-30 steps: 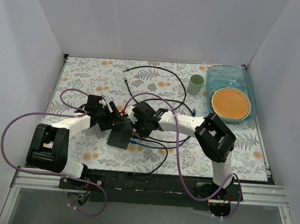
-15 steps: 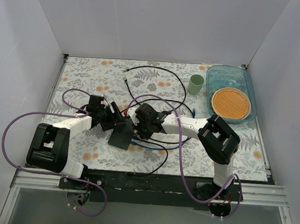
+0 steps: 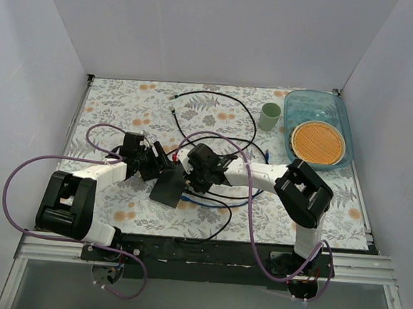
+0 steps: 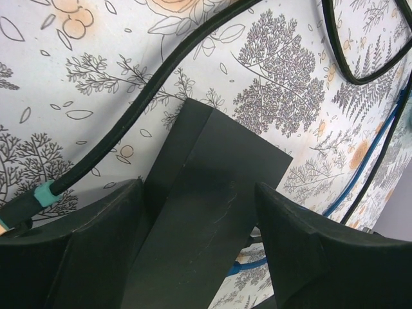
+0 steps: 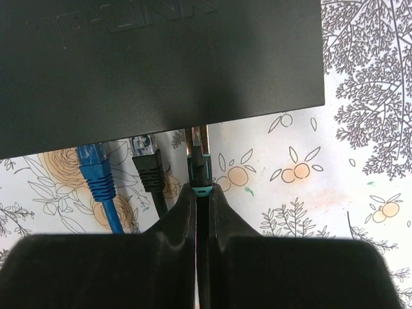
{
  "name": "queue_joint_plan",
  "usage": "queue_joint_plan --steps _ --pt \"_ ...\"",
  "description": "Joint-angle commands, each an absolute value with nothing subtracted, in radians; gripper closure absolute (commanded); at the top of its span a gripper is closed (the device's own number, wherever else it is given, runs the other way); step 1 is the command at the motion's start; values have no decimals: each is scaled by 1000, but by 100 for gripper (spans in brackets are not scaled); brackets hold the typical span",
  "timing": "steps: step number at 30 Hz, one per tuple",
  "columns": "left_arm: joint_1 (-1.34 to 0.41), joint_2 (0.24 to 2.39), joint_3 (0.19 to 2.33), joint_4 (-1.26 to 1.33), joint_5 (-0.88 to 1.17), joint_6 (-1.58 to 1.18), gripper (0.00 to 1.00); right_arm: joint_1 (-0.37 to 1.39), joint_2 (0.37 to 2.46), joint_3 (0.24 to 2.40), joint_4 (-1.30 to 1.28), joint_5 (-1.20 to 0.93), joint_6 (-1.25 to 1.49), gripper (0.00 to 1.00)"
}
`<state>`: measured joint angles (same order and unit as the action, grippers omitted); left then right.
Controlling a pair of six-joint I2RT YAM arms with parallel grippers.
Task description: Insert the plug into the switch port
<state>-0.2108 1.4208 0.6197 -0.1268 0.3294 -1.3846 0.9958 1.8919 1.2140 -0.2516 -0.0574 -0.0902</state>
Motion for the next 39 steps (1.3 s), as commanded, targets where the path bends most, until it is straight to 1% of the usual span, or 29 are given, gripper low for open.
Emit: queue_joint_plan --steps 1,12,19,29,39 --pt "-287 1378 601 -143 568 -1466 34 1014 1841 1203 -9 -97 -71 99" --pt "-325 1350 586 -120 598 -1525 34 1015 1784 1167 109 -77 -54 99" --pt "-370 1338 600 -123 595 -1555 35 1014 1796 1203 104 -84 -54 99" --pt "-478 1330 646 -147 534 -1598 38 1014 1809 1258 72 -95 -43 99" --pt "-531 1305 692 -140 522 -1617 39 1014 1832 1302 34 -118 -38 99"
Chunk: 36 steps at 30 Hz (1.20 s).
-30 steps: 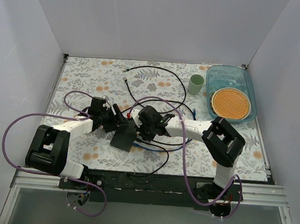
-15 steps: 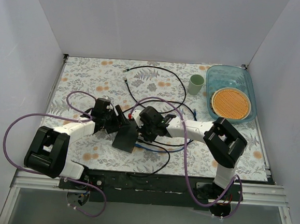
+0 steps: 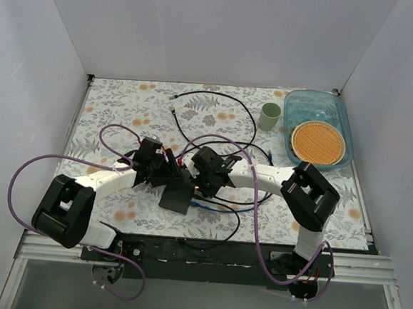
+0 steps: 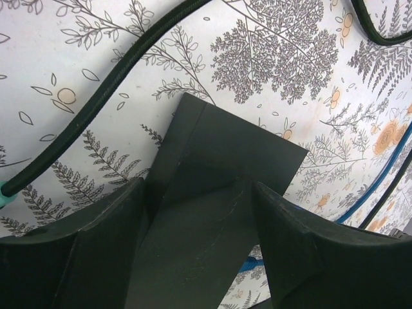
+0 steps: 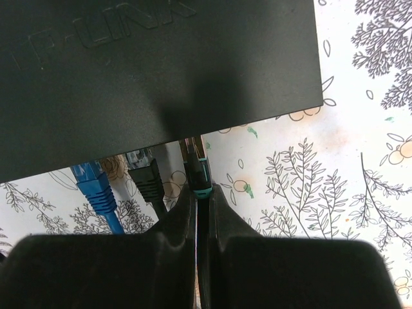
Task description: Insert the plug into the switch port
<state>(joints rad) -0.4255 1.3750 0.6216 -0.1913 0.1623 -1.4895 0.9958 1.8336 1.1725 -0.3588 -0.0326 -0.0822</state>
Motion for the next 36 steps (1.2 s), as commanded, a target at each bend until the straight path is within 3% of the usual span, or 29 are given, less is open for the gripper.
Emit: queue_joint_plan --steps 1,17,36 --pt "-534 1301 692 -135 523 -1620 39 1014 1830 1301 37 -118 -38 99" --pt "-630 1370 730 -84 560 -1660 39 1014 1767 1223 164 -120 -38 99" --pt "-644 1371 752 -69 568 -1677 39 1014 1851 1396 183 -215 -38 99"
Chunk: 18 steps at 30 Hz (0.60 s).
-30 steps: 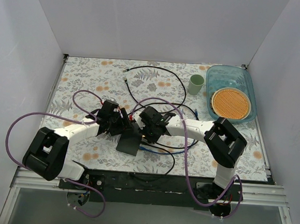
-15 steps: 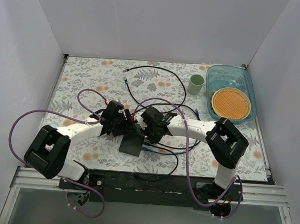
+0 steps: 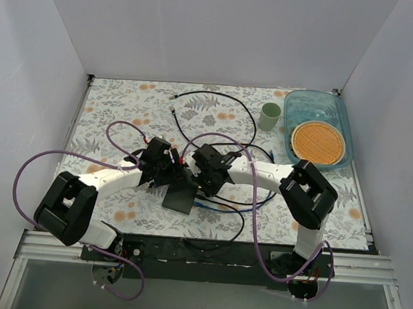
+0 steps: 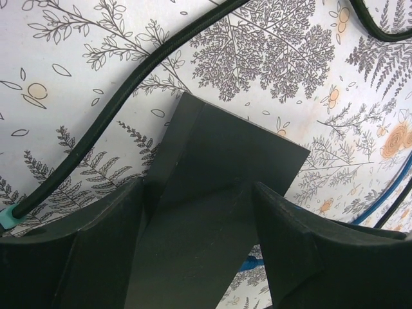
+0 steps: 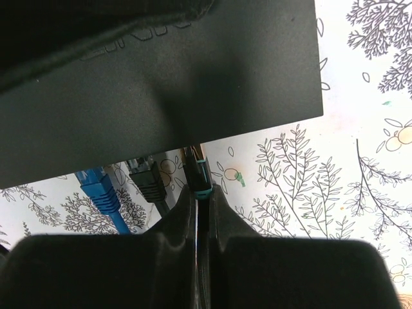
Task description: Insert the plug into the switch port
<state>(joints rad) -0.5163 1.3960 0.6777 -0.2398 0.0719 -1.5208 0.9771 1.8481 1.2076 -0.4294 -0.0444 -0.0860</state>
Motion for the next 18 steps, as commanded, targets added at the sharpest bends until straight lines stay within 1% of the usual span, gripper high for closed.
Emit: queue_joint_plan --steps 1,7,13,18 --pt "-644 1370 746 -66 569 -1678 39 1012 1855 1413 178 -213 -38 99" --pt "-644 1347 738 -101 523 -1675 39 1012 1868 1431 160 -203 -41 99" --pt "-640 1338 738 -161 431 -1667 38 1012 1848 1338 161 -201 -23 99" --pt "-612 1345 729 -195 377 -1666 31 1012 1821 1252 164 -201 -8 99"
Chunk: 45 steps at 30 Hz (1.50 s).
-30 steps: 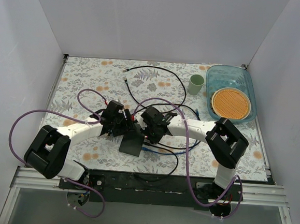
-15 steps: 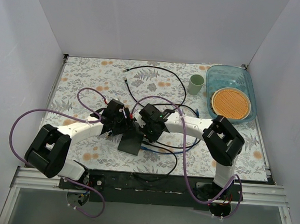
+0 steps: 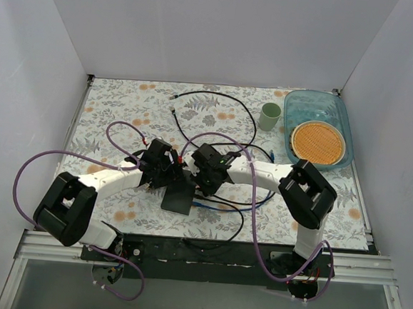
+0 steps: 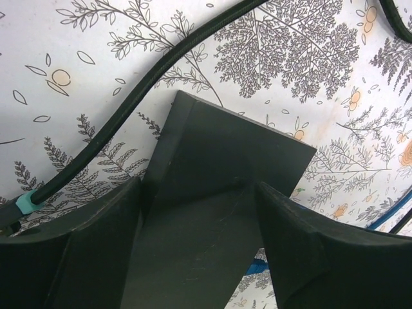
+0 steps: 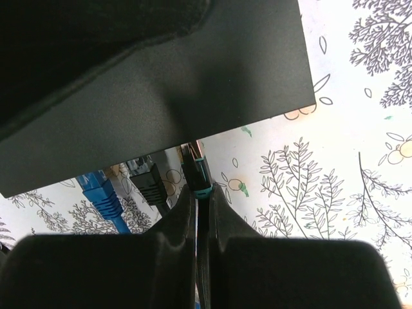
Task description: Insert the plug into the switch port
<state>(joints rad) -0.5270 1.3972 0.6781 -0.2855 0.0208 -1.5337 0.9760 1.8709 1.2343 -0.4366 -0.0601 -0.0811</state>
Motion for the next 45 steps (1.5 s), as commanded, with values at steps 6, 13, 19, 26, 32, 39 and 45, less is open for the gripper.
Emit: queue_joint_plan --steps 6,13,19,26,32,39,45 --pt "-569 1333 744 -238 348 -1655 28 1012 1810 1221 132 -186 -8 91" --pt "-542 1298 767 -314 275 -1620 23 1012 1781 1181 31 -88 -8 57" --pt "-535 1299 834 -400 193 -1557 20 1008 1709 1126 -26 26 -12 32" --pt "-511 1301 975 -486 97 -1462 14 1002 1612 1126 -31 81 -8 27" --pt "-439 1312 1043 -509 101 -1419 13 951 1600 1166 -28 117 28 26" --pt "-316 1302 1062 -548 129 -1378 12 867 1687 1321 -32 72 40 25" --pt "-249 1309 1075 -569 152 -1342 10 835 1885 1555 -112 20 37 24"
